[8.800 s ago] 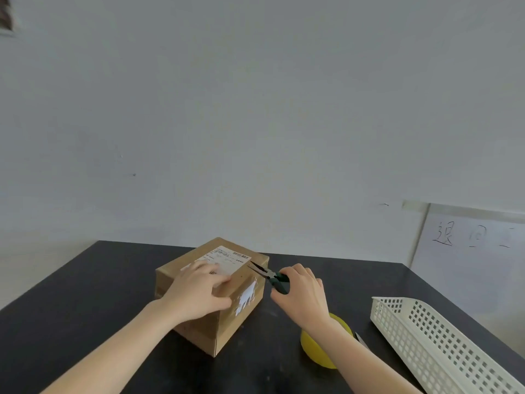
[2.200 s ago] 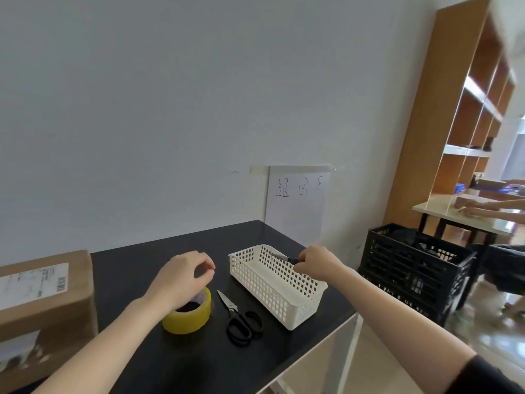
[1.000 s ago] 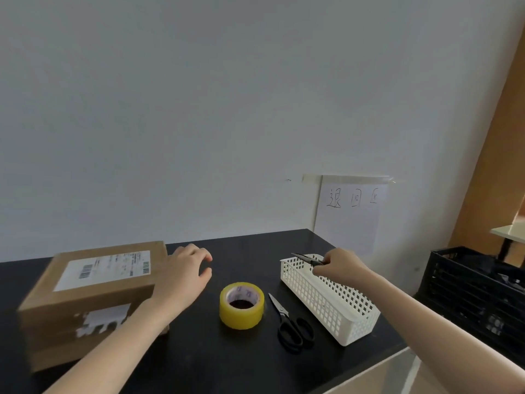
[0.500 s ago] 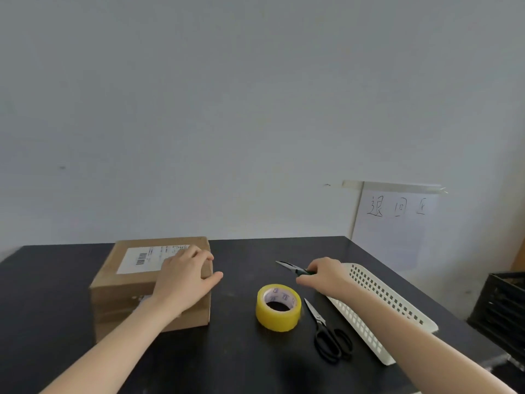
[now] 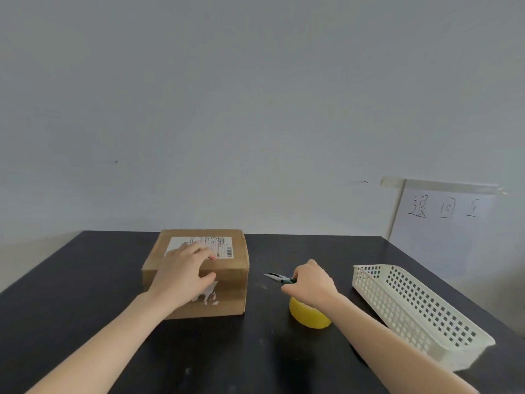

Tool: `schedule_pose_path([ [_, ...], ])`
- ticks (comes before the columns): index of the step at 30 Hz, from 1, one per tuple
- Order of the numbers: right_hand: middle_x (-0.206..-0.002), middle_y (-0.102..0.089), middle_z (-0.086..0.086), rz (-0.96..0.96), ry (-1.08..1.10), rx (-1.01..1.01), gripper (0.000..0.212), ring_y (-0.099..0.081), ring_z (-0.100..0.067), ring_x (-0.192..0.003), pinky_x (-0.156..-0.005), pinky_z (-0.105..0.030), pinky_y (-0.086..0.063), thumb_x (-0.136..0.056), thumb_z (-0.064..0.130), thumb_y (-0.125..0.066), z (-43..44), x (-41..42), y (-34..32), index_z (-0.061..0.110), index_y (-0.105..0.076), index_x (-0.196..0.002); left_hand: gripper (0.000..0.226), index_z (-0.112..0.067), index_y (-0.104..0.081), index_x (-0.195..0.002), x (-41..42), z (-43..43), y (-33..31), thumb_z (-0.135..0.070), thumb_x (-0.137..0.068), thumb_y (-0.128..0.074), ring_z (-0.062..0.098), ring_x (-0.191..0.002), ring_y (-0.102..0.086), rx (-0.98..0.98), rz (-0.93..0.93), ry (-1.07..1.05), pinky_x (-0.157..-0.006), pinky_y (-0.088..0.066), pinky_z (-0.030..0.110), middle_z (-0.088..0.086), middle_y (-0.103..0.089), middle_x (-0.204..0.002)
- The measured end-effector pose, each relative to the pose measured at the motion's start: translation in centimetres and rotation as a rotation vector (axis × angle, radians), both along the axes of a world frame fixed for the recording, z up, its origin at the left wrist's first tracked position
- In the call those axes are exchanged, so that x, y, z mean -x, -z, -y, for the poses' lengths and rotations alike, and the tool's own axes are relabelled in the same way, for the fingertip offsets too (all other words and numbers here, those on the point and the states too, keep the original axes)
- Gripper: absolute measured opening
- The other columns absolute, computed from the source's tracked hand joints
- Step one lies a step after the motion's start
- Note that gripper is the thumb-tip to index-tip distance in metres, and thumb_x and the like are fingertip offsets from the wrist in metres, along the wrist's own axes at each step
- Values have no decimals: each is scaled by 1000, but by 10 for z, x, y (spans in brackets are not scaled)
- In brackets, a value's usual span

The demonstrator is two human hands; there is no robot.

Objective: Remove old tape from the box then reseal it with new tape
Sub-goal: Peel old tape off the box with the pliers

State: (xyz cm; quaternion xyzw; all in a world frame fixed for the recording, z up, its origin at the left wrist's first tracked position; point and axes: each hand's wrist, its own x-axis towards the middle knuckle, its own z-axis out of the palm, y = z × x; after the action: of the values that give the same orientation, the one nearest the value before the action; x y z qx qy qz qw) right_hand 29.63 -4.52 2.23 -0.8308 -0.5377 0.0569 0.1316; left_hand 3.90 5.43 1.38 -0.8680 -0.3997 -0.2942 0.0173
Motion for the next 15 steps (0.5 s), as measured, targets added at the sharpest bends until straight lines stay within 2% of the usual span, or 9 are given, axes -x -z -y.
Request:
schedule_pose_path([
  [3,-115,-47,-4,108,-11,33,37,-50,-24,-104,-91,-40,-45,-86,42,-59,-2,13,8,14,-63,-109,26,-33,-62,-111,6,-2,2,-37,-86,-64,8,-116,-49,-1,-8,-9,-89,-43,19,-13,-56,-125],
  [5,-122,-47,-6,165,-23,45,41,-48,-24,-112,-97,-42,-43,-89,43,-59,-2,22,12,13,-62,-116,24,-32,-63,-110,6,-3,3,-34,-86,-64,8,-116,-51,-2,-3,-11,-88,-44,19,-13,-58,-124],
  [15,-135,-45,-11,307,-42,143,46,-42,-31,-124,-102,-45,-39,-92,37,-59,-7,52,30,11,-57,-129,21,-29,-67,-104,5,-6,4,-32,-83,-69,7,-105,-57,20,64,-11,-81,-42,15,-12,-65,-114],
])
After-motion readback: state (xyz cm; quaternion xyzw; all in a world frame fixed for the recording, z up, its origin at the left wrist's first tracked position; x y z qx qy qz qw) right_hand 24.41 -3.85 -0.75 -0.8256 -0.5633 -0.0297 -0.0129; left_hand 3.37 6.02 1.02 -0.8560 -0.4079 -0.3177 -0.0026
